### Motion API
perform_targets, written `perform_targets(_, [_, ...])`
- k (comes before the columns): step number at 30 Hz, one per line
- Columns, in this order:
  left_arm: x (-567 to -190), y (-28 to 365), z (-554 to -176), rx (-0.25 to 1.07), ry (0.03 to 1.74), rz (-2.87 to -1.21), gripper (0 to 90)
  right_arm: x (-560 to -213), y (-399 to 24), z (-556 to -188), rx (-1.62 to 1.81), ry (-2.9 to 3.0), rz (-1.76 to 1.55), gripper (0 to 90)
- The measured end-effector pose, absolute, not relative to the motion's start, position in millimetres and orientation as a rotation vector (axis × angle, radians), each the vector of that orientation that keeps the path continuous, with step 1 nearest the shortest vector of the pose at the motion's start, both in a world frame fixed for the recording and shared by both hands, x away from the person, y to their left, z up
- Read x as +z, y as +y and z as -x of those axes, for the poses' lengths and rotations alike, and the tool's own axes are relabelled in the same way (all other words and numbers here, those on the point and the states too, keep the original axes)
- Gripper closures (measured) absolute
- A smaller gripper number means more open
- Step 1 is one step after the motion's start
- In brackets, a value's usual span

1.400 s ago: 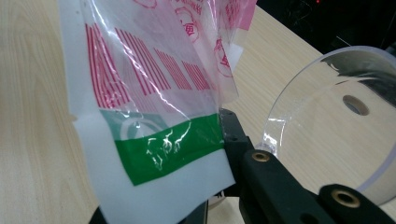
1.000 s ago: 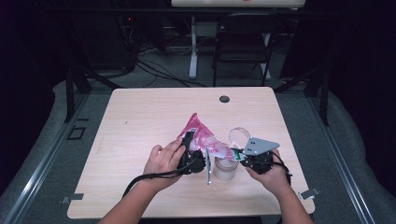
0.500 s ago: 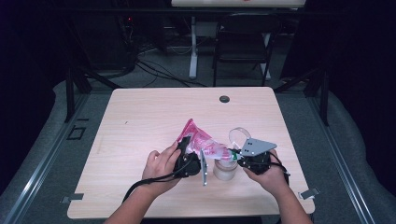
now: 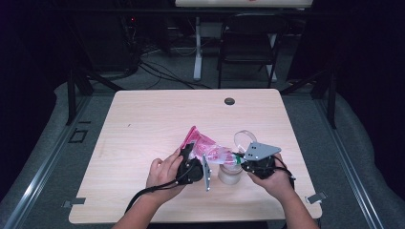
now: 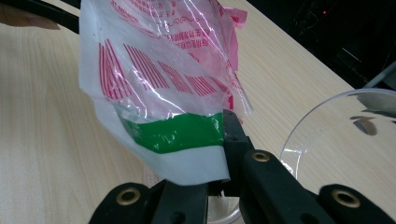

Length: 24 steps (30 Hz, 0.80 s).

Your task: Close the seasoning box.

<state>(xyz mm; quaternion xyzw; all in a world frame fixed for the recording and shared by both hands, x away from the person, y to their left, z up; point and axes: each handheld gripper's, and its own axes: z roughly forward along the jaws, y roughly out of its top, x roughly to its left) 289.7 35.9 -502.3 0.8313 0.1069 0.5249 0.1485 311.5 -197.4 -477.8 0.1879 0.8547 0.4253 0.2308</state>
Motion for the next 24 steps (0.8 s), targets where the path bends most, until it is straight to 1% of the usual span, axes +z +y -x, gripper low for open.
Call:
perform_targets(17, [-511,39,-289,1.416,0.394,-2.371,66.7,-476,-193,-309,1.164,2.359,-0.502,90.0])
perform_targets(24, [-514,42,-290,1.337,0.445,-2.367,66.8,-475,-191,-309,1.157,2.362,-0.495,90.0])
